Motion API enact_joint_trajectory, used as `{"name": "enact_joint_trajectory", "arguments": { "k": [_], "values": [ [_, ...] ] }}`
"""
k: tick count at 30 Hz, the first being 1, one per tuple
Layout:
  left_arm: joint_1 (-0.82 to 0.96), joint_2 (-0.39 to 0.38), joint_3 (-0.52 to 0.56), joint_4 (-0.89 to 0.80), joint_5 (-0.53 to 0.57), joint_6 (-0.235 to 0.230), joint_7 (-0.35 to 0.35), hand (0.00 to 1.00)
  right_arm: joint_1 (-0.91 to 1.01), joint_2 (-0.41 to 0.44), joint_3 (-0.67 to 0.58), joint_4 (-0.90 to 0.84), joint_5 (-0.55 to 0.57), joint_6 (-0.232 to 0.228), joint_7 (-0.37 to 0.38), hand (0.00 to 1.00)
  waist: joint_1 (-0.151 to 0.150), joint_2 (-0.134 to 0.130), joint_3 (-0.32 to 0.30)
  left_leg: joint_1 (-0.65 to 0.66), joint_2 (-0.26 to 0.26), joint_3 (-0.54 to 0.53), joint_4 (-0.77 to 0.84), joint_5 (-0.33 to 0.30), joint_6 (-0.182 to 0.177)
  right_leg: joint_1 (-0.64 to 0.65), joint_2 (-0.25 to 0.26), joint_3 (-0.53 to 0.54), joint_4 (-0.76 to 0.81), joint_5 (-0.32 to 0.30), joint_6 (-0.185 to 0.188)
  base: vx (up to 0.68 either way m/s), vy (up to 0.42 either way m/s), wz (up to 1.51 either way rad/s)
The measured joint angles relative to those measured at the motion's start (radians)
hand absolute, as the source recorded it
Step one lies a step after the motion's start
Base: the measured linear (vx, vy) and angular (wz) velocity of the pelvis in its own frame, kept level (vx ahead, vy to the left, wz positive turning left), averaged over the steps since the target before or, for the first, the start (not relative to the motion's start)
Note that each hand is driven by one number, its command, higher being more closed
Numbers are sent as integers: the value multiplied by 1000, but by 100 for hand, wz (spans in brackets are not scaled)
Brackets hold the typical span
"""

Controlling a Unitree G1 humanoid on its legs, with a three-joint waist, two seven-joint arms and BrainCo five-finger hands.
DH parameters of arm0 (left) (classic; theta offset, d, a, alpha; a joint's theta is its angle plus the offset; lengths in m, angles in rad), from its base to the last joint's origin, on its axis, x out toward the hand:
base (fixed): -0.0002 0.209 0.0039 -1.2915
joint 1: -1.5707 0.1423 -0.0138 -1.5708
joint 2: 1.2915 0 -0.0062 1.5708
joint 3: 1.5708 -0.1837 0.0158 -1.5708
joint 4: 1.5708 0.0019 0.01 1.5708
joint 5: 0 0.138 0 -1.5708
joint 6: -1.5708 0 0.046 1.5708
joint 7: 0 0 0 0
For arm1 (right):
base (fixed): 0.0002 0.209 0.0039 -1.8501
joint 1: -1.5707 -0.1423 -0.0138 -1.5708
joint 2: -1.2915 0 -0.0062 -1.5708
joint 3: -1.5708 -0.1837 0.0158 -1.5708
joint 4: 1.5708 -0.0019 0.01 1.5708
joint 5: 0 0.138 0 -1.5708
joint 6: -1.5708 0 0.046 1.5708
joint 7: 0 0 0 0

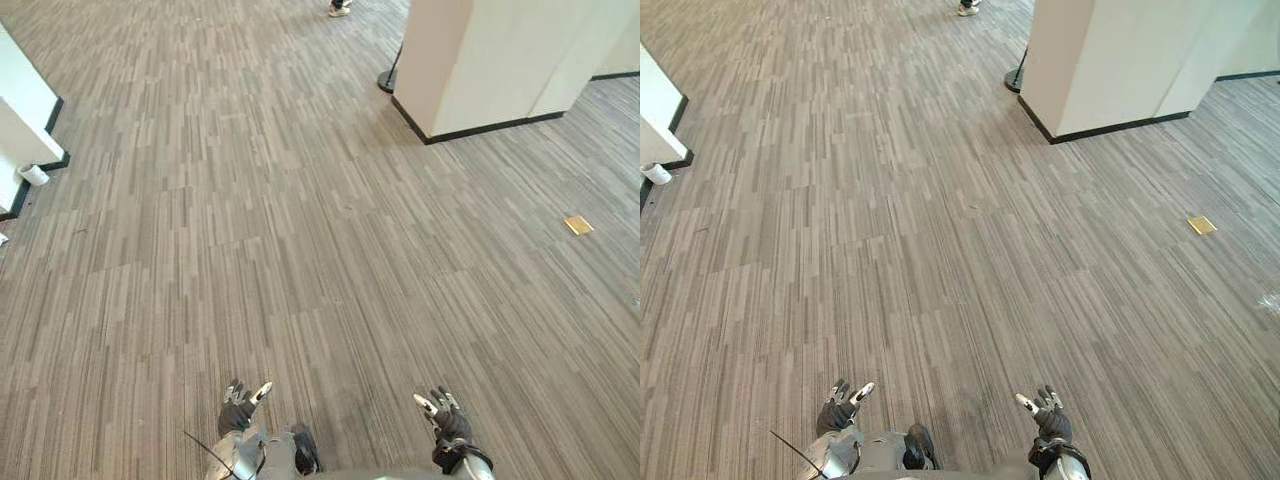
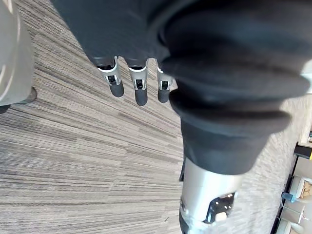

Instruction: Organize washtable

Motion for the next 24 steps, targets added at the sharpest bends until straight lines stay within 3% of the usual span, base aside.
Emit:
{"name": "enact_joint_trajectory", "arguments": {
  "k": [2,3,4,6,7,8,9,10,11,12,13,14,15,16,17,18,19,21,22,24],
  "values": [
    [-16,5,-55,-17,-1,-2,0,0,12,-10,-6,-46,0,-2,4,0,-38,23,11,104,-6,-64,-87,-6,-11,-106,53,-99,-69,-98,-32,472,-34,61],
    [-25,7,-71,-17,-1,-1,-1,0,14,-12,-9,-55,0,-3,5,0,-50,22,12,123,-5,-79,-100,-11,-18,-132,67,-106,-126,-110,-32,342,-100,92],
    [-46,8,-94,-17,-1,-1,-2,0,29,-22,-8,-60,0,-3,12,0,-62,18,19,157,-1,-106,-112,-18,-33,-179,90,-102,-281,-109,-39,470,-218,106],
    [-76,0,-108,-15,-1,-1,-3,0,47,-36,-7,-46,0,-1,13,0,-78,23,35,208,18,-163,-124,-40,-72,-209,111,-93,-607,-31,-47,597,-319,108],
    [-92,-3,-110,-16,2,-2,-3,0,53,-35,-6,-45,0,1,12,0,-81,11,43,247,20,-197,-151,-57,-98,-210,101,-79,-849,64,-1,570,-368,98],
    [-111,3,-111,-10,2,-1,-3,0,52,-32,-4,-46,0,1,11,0,-84,-16,56,303,9,-227,-178,-79,-126,-228,74,-58,-960,94,39,587,-387,89],
    [-122,5,-111,2,5,-1,-3,0,54,-37,-4,-45,-6,2,11,0,-84,-25,62,335,13,-241,-185,-95,-136,-235,74,-44,-918,161,45,661,-398,67],
    [-137,-5,-121,35,18,2,-4,0,36,-49,-8,-49,-22,0,12,0,-80,22,64,353,49,-261,-182,-90,-144,-265,97,-15,-813,203,56,536,-319,37],
    [-141,-6,-128,35,25,2,-7,0,28,-55,-10,-51,-35,-1,11,0,-83,34,65,350,55,-266,-171,-75,-135,-276,108,2,-776,203,55,636,-406,47],
    [-153,-7,-137,41,34,0,-22,0,21,-51,-26,-57,-55,-1,13,0,-88,50,65,337,72,-286,-125,-22,-130,-281,135,25,-706,191,25,557,-436,51],
    [-153,-16,-136,51,39,0,-26,0,22,-58,-48,-66,-81,2,17,0,-88,65,57,319,100,-315,-45,23,-162,-273,146,17,-646,155,-39,538,-434,48],
    [-152,-21,-136,57,43,0,-26,0,21,-61,-48,-68,-93,2,17,0,-89,72,57,301,118,-324,19,45,-193,-263,147,0,-621,129,-70,520,-417,32],
    [-150,-29,-133,72,49,2,-27,0,20,-66,-48,-67,-107,4,17,0,-79,90,57,242,158,-347,194,119,-284,-226,161,-21,-586,74,-95,503,-356,12],
    [-144,-30,-132,73,50,3,-28,0,20,-69,-48,-65,-113,5,16,0,-77,99,60,181,189,-366,341,232,-334,-184,178,-32,-583,38,-103,606,-351,2],
    [-128,-31,-129,74,50,4,-32,0,19,-75,-46,-65,-117,12,16,0,-73,107,63,125,227,-365,468,388,-329,-132,198,-37,-607,13,-110,610,-263,-7],
    [-109,-32,-119,77,50,12,-43,0,12,-74,-47,-58,-116,18,16,0,-69,125,69,31,287,-349,693,412,-321,-48,230,-48,-654,-4,-129,586,-201,-19],
    [-93,-33,-95,76,51,20,-44,0,3,-78,-49,-35,-115,19,12,0,-55,120,75,-40,316,-294,861,343,-257,29,240,-41,-698,-16,-147,457,-155,-19],
    [-84,-34,-72,73,50,21,-44,0,1,-83,-45,-26,-115,20,10,0,-42,112,79,-100,325,-210,919,273,-214,120,245,-31,-772,-20,-152,330,-111,-21],
    [-64,-36,-47,54,44,19,-43,0,1,-86,-42,-27,-116,21,10,0,-25,107,78,-161,321,-130,872,226,-173,187,245,-16,-841,-20,-153,406,-93,-31],
    [-32,-37,-9,20,33,18,-39,0,-5,-85,-29,-28,-117,23,11,0,-7,106,77,-252,318,-48,671,183,-178,253,245,-5,-915,-26,-148,491,-51,-34]
  ]
}}
